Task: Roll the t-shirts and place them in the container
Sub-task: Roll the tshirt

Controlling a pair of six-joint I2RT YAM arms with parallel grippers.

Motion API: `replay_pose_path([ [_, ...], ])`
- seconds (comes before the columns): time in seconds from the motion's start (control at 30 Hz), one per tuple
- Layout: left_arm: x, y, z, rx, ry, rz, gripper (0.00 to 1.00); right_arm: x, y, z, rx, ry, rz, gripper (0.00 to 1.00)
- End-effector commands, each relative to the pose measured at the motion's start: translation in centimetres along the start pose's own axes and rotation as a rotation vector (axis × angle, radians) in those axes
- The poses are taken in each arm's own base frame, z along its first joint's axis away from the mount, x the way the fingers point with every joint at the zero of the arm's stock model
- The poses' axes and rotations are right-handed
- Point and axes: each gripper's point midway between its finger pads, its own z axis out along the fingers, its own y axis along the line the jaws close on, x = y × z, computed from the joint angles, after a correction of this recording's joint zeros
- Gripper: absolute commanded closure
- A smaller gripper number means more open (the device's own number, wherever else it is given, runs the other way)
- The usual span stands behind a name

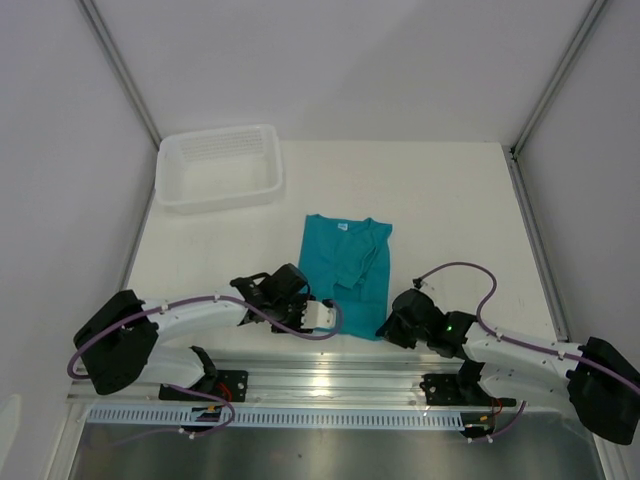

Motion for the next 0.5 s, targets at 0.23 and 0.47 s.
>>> replay_pose_path([
  [0.23, 0.5, -1.5, 0.4, 0.049, 0.002, -0.035, 0.76, -0.4, -1.7, -0.5, 0.027, -0.025, 0.020, 0.97],
  [0.47, -0.2, -1.3, -1.1, 0.038, -0.010, -0.049, 0.99, -0.2, -1.0, -1.2, 0.013, 0.025, -0.014, 1.00],
])
